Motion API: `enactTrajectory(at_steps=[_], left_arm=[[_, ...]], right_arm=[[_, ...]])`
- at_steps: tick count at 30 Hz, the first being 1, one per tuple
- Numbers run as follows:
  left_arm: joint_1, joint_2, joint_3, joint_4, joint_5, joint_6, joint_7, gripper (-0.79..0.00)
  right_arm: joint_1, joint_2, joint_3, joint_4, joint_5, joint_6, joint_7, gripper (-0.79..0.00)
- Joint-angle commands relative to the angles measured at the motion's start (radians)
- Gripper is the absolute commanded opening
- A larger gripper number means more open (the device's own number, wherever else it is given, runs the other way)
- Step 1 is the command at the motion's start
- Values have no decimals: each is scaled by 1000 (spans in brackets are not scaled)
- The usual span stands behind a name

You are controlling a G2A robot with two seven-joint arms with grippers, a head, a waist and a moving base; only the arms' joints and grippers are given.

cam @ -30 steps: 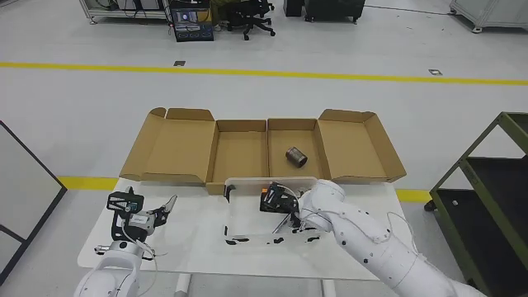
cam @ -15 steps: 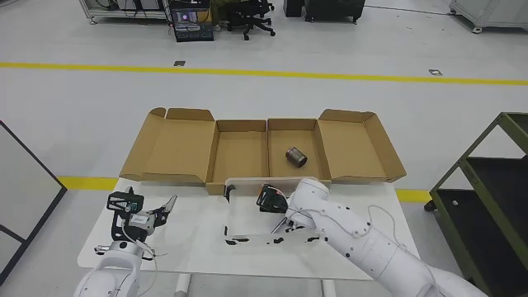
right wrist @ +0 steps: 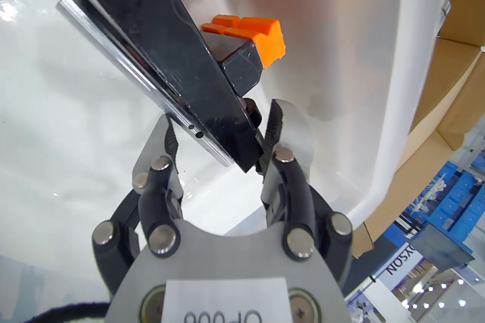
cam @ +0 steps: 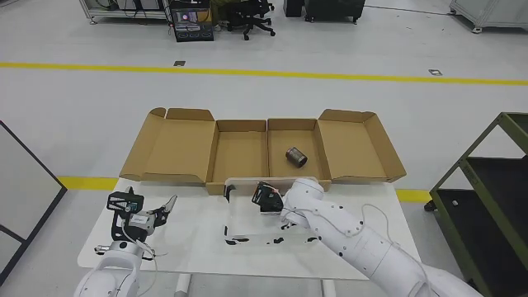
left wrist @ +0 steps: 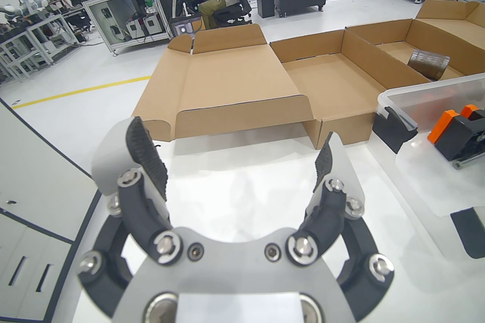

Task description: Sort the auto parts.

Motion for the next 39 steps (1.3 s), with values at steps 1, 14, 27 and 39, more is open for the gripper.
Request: enactTrajectory(at_steps=[1,14,27,39], left_arm=[[0,0,0,0,0,0,0,0],[0,0,0,0,0,0,0,0],[0,0,0,0,0,0,0,0],[0,0,0,0,0,0,0,0]], right_arm=[[-4,0,6,0,-1,-8,-7,-548],[-39,15,72,-54,17,-117,-26,-508],[-134,89,249,-210,57,-240,-13,-449],[-54,56,213,-65,132,-257,2,-449]])
